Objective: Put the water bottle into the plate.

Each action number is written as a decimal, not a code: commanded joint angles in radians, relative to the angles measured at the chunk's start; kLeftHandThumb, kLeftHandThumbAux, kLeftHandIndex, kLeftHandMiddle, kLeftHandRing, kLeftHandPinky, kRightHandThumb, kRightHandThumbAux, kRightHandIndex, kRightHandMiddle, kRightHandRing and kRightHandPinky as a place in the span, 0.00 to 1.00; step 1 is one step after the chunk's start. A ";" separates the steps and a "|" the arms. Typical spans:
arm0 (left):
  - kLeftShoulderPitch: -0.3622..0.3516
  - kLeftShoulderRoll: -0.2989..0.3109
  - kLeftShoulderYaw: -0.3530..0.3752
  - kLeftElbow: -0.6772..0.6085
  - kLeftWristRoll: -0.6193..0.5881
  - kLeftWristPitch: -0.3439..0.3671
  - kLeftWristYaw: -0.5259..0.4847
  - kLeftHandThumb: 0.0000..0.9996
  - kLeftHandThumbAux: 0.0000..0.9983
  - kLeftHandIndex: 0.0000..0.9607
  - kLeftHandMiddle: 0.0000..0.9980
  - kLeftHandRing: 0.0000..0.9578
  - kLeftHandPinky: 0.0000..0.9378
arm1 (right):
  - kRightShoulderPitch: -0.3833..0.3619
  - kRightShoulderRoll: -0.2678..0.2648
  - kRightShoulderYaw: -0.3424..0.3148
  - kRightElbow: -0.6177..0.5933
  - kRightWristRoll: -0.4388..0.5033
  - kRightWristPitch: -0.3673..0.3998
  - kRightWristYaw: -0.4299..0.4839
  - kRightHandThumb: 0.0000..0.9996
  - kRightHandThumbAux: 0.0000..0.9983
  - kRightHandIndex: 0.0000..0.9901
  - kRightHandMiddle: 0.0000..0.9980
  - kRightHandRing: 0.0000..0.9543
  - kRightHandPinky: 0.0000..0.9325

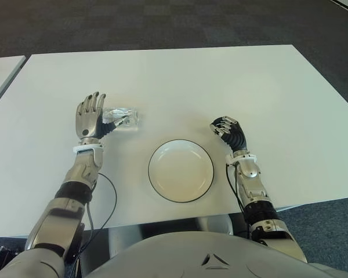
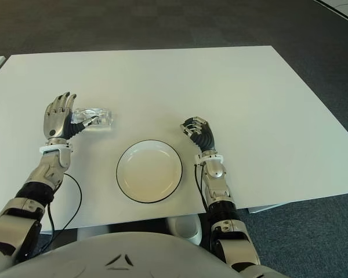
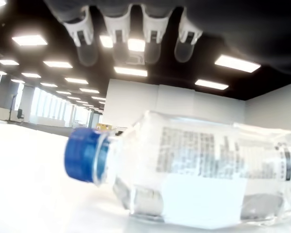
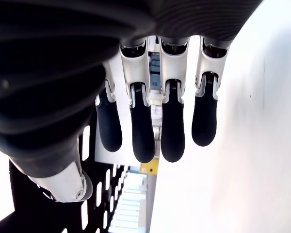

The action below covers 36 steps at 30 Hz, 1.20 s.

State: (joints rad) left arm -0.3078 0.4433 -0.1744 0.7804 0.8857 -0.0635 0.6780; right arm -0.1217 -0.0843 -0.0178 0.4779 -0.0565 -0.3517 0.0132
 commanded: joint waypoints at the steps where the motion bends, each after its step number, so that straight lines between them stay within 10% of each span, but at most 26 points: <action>1: -0.044 0.019 -0.045 0.095 -0.012 -0.001 0.006 0.54 0.12 0.00 0.00 0.00 0.00 | 0.009 -0.002 0.005 -0.002 -0.010 0.016 -0.004 0.70 0.74 0.43 0.48 0.51 0.53; 18: -0.202 -0.002 -0.189 0.467 -0.054 -0.066 -0.020 0.55 0.12 0.00 0.00 0.00 0.00 | 0.015 -0.004 0.003 -0.013 -0.026 0.028 -0.019 0.70 0.74 0.43 0.49 0.51 0.53; 36: -0.240 -0.017 -0.333 0.542 -0.047 -0.036 -0.109 0.59 0.16 0.00 0.00 0.00 0.00 | 0.028 0.001 0.002 -0.050 -0.019 0.055 -0.024 0.70 0.74 0.43 0.49 0.51 0.53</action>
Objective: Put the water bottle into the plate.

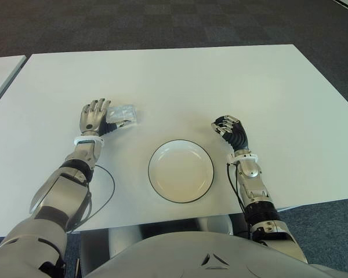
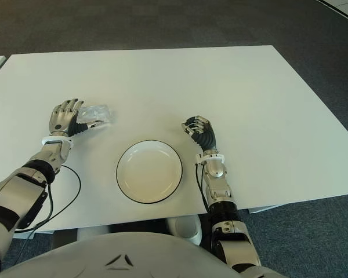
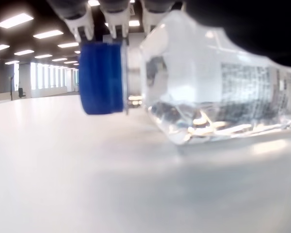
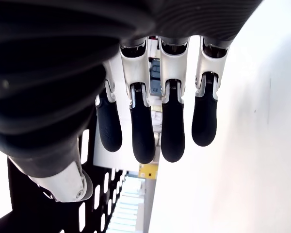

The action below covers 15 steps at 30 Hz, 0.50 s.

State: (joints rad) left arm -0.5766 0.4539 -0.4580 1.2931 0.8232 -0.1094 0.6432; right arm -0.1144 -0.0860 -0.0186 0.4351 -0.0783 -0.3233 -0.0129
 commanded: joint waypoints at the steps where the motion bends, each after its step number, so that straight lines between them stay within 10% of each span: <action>1: 0.030 -0.028 -0.058 0.030 0.019 0.010 -0.076 0.59 0.16 0.00 0.00 0.00 0.00 | 0.022 0.003 0.002 -0.010 0.002 0.030 0.001 0.70 0.74 0.43 0.49 0.51 0.52; 15: 0.053 -0.025 -0.123 0.034 0.015 -0.016 -0.071 0.57 0.20 0.00 0.00 0.00 0.00 | 0.030 0.005 0.000 -0.025 0.010 0.042 0.005 0.71 0.74 0.43 0.49 0.51 0.53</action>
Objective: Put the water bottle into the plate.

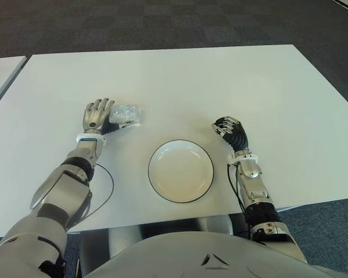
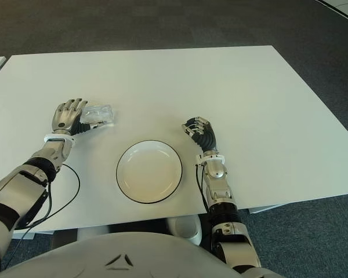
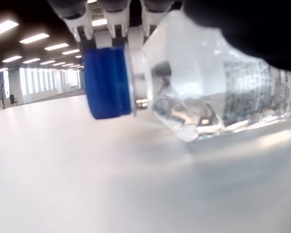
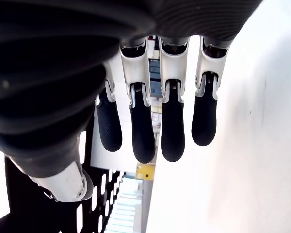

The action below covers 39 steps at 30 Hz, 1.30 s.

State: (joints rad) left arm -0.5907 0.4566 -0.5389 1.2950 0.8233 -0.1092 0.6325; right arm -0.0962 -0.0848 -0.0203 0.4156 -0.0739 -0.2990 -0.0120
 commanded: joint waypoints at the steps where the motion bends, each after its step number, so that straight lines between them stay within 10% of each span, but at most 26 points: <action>1: 0.067 -0.028 -0.044 0.032 0.015 -0.016 -0.063 0.57 0.20 0.00 0.00 0.00 0.00 | 0.013 0.004 0.001 -0.007 0.006 0.018 0.004 0.70 0.74 0.43 0.49 0.51 0.53; 14: 0.057 -0.028 -0.062 0.045 0.001 -0.015 -0.140 0.61 0.32 0.02 0.05 0.03 0.02 | 0.013 0.004 0.001 -0.012 0.001 0.024 0.000 0.70 0.74 0.43 0.48 0.50 0.53; 22: 0.053 -0.029 -0.047 0.016 -0.039 -0.013 -0.207 0.70 0.41 0.31 0.31 0.31 0.37 | 0.009 0.003 0.002 -0.011 0.000 0.021 0.000 0.70 0.74 0.43 0.48 0.50 0.53; 39: 0.060 -0.021 -0.030 0.009 -0.107 -0.079 -0.255 0.74 0.68 0.46 0.74 0.79 0.84 | 0.002 0.000 0.001 -0.004 -0.001 0.023 -0.001 0.70 0.74 0.43 0.49 0.51 0.53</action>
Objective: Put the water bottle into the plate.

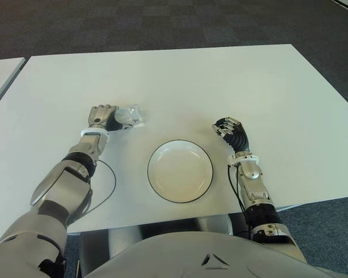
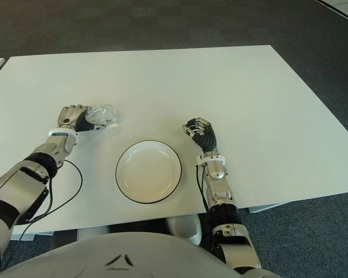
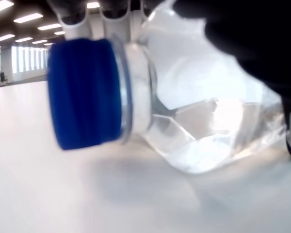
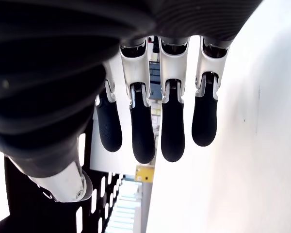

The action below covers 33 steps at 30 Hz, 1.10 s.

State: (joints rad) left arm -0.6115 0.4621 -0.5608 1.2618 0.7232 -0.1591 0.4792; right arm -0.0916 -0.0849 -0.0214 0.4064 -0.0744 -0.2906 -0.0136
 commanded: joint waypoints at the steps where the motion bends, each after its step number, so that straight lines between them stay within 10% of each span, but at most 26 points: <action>1: 0.082 -0.027 -0.004 0.041 -0.014 -0.034 -0.105 0.74 0.68 0.46 0.75 0.80 0.85 | -0.002 0.000 0.002 0.005 -0.001 0.016 -0.001 0.70 0.74 0.43 0.49 0.51 0.53; 33: 0.123 -0.056 0.176 0.018 -0.192 -0.050 -0.072 0.75 0.70 0.46 0.88 0.92 0.93 | 0.007 0.004 0.000 -0.013 0.009 -0.001 0.011 0.71 0.73 0.43 0.50 0.52 0.54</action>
State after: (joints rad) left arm -0.5644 0.4471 -0.3945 1.2540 0.5439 -0.2399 0.4158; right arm -0.0907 -0.0836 -0.0215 0.3979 -0.0712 -0.2944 -0.0046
